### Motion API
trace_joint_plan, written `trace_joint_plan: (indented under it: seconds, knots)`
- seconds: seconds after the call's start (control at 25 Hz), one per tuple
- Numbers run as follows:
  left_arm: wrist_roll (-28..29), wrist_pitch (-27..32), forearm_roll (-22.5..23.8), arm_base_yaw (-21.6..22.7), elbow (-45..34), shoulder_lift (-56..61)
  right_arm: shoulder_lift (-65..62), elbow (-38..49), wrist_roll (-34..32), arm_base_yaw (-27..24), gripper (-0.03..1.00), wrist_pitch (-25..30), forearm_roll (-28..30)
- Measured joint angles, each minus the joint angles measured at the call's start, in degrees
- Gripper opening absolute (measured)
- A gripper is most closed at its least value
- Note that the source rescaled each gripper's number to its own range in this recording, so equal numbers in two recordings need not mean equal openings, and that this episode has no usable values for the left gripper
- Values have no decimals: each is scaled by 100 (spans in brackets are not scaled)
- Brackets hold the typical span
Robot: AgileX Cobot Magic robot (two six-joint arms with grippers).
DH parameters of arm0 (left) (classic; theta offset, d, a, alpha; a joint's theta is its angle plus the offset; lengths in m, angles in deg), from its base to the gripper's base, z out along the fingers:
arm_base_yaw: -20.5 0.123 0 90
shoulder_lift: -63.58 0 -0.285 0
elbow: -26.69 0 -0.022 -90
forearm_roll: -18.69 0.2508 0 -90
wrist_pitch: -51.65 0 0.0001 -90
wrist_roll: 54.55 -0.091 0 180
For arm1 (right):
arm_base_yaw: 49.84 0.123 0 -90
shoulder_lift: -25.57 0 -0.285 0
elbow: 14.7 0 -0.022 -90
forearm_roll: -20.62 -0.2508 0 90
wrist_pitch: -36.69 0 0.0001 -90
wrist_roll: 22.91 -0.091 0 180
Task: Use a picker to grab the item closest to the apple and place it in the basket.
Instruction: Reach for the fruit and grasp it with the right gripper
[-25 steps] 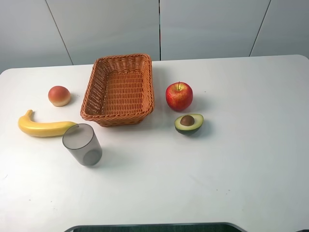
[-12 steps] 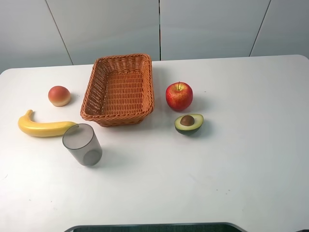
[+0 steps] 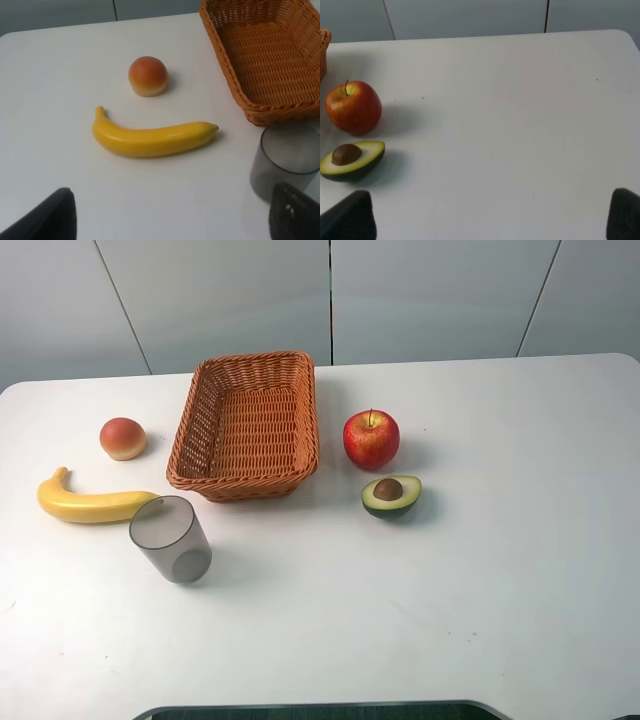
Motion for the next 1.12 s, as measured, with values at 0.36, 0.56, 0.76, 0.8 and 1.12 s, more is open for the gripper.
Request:
trace_joint_plan:
  seconds: [0.36,0.56,0.76,0.8,1.12]
  knots:
    - [12,0,0,0,0,0,0,0,-2,0,100,14,-137]
    - [12,0,0,0,0,0,331,-390,8,0,100,486,-773]
    - [12,0,0,0,0,0,1533,-772,-188,0,100,281,-704]
    - [12,0,0,0,0,0,1813,-807,-263,0,100,266,-690]
    - [12,0,0,0,0,0,3669,-879,-783,0,100,185,-644]
